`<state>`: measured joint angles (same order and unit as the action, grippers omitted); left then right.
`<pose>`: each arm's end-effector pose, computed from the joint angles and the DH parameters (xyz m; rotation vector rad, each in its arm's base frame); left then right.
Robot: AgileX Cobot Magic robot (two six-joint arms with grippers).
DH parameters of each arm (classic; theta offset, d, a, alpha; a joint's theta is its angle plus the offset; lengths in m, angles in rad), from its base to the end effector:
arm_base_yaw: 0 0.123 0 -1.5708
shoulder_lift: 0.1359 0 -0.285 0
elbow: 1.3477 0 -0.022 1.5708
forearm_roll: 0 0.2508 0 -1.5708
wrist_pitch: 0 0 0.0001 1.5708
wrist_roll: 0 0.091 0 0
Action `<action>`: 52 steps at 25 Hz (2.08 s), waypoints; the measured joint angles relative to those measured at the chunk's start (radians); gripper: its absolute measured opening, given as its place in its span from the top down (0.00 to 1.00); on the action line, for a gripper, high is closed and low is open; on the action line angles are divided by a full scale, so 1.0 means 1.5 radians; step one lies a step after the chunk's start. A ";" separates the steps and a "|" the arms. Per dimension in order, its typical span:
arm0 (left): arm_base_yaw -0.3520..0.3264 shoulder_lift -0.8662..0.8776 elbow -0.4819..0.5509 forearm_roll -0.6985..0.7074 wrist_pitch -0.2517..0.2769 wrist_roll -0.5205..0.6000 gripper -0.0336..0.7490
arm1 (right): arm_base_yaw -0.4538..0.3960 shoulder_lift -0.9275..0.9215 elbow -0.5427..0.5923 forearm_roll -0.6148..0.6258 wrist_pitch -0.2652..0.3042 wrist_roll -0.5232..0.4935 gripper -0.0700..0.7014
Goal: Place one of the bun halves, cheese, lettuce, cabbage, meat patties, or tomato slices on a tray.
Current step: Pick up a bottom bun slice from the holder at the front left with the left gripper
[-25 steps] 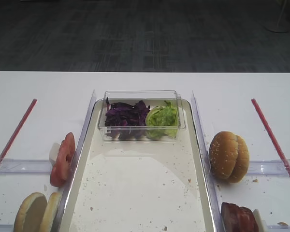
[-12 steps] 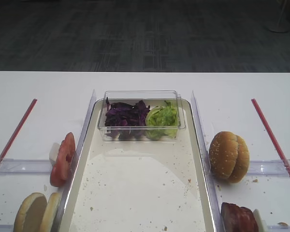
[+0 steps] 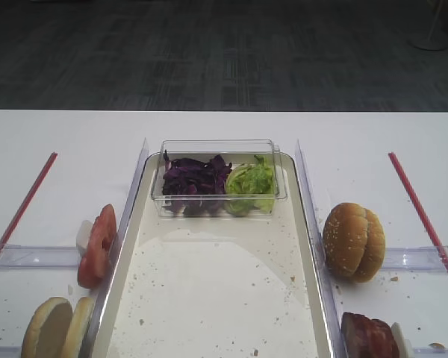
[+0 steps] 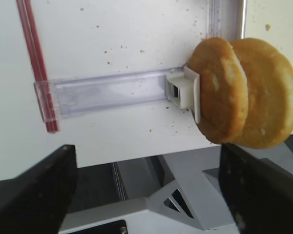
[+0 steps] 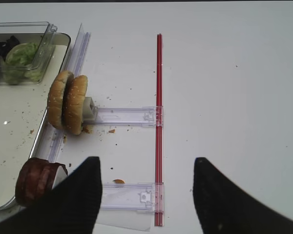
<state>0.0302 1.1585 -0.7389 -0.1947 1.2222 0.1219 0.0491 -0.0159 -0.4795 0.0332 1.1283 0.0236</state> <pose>0.1688 -0.0115 0.2467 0.0410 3.0985 -0.2824 -0.0080 0.0023 0.2662 -0.0298 2.1169 0.0835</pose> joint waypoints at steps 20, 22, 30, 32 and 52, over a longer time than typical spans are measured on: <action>-0.037 0.000 -0.042 -0.015 -0.001 -0.019 0.27 | 0.000 0.000 0.000 0.000 0.000 0.000 0.33; -0.066 0.000 -0.054 -0.012 -0.001 -0.038 0.27 | 0.000 0.000 0.000 0.000 0.000 0.000 0.33; -0.181 0.003 -0.066 0.025 -0.001 -0.145 0.27 | 0.000 0.000 0.000 0.000 0.000 0.000 0.33; -0.206 0.003 -0.066 0.025 -0.001 -0.174 0.27 | 0.000 0.000 0.000 0.000 0.000 0.000 0.33; -0.474 0.143 -0.087 0.034 -0.030 -0.345 0.27 | 0.000 0.000 0.000 0.000 0.000 0.000 0.33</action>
<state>-0.6806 1.3726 -0.8694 -0.1439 1.1778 -0.3952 0.0491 -0.0159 -0.4795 0.0332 1.1283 0.0236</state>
